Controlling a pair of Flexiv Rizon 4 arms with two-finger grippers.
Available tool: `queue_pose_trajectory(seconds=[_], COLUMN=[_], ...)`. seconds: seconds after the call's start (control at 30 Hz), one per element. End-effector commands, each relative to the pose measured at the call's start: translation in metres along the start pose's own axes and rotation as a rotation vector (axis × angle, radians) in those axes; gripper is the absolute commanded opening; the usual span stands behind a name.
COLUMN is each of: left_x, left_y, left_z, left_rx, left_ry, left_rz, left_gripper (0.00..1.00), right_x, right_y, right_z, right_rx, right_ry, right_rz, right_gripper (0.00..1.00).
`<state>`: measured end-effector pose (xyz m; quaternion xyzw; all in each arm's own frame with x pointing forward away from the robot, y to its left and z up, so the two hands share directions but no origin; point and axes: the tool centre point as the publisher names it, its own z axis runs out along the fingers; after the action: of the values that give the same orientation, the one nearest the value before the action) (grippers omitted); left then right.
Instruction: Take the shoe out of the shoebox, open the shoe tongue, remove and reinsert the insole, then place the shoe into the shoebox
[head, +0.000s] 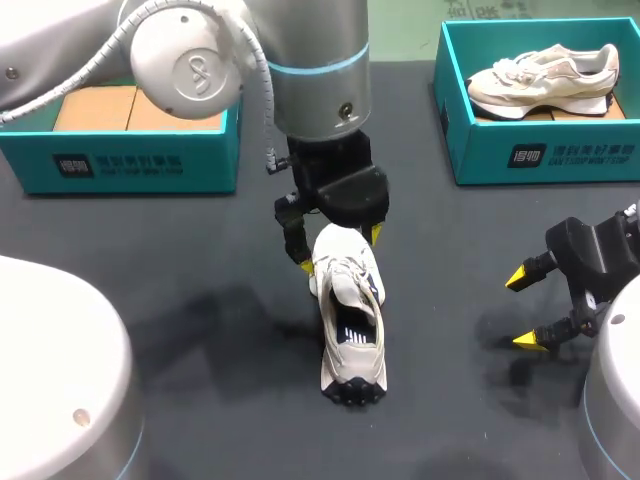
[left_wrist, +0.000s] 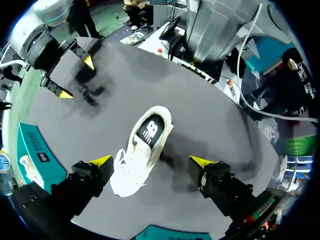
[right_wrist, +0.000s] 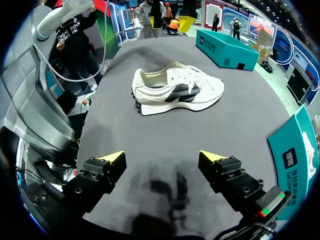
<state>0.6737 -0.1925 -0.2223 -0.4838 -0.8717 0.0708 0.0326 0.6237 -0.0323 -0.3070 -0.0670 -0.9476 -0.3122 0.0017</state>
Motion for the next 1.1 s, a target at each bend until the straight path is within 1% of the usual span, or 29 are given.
queue_pose_trajectory(seconds=[0.03,0.17,0.23,0.27,0.3,0.33,0.37,0.4,0.43,0.47,0.5,0.8,0.83,0.87,0.93,0.97,1.03,1.1], left_x=[0.009,0.009,0.009,0.01,0.012,0.016,0.017,0.018,0.021,0.02,0.022,0.022,0.02,0.021,0.023,0.024,0.024,0.027], left_y=[-0.008,-0.008,-0.009,-0.01,-0.012,-0.013,-0.014,-0.015,-0.015,-0.016,-0.017,-0.017,-0.024,-0.029,-0.039,-0.043,-0.045,-0.048], left_z=[-0.002,-0.002,0.0,0.002,0.004,0.005,0.007,0.008,0.009,0.01,0.009,0.009,0.018,0.022,0.033,0.035,0.038,0.038], left_rx=[-0.041,-0.041,0.016,0.034,0.034,0.058,0.058,0.098,0.113,0.086,0.007,0.007,-0.031,0.012,-0.013,0.005,-0.018,-0.01], left_ry=[-0.017,-0.017,0.0,0.019,0.011,0.022,0.03,0.045,0.07,0.076,0.059,0.059,0.056,0.077,0.054,0.057,0.033,0.021], left_rz=[-0.003,-0.003,-0.14,-0.202,-0.239,-0.271,-0.333,-0.373,-0.442,-0.546,-0.594,-0.594,-0.611,-0.623,-0.663,-0.669,-0.698,-0.701], left_gripper=[1.0,1.0,1.0,1.0,1.0,1.0,1.0,1.0,1.0,1.0,1.0,1.0,1.0,1.0,1.0,1.0,1.0,1.0], right_x=[0.002,0.002,0.002,0.002,0.002,0.002,0.002,0.002,0.002,0.002,0.002,0.002,0.002,0.002,0.002,0.002,0.002,0.002], right_y=[0.0,0.0,0.0,0.0,0.0,0.0,0.0,0.0,0.0,0.0,0.0,0.0,0.0,0.0,0.0,0.0,0.0,0.0], right_z=[0.0,0.0,0.0,0.0,0.0,0.0,0.0,0.0,0.0,0.0,0.0,0.0,0.0,0.0,0.0,0.0,0.0,0.0], right_rx=[0.002,0.002,0.002,0.002,0.002,0.002,0.002,0.002,0.002,0.002,0.002,0.002,0.002,0.002,0.002,0.002,0.002,0.002], right_ry=[-0.003,-0.003,-0.003,-0.003,-0.003,-0.003,-0.003,-0.003,-0.003,-0.003,-0.003,-0.003,-0.003,-0.003,-0.003,-0.003,-0.003,-0.003], right_rz=[0.001,0.001,0.001,0.001,0.001,0.001,0.001,0.001,0.001,0.001,0.001,0.001,0.001,0.001,0.001,0.001,0.001,0.001], right_gripper=[1.0,1.0,1.0,1.0,1.0,1.0,1.0,1.0,1.0,1.0,1.0,1.0,1.0,1.0,1.0,1.0,1.0,1.0])
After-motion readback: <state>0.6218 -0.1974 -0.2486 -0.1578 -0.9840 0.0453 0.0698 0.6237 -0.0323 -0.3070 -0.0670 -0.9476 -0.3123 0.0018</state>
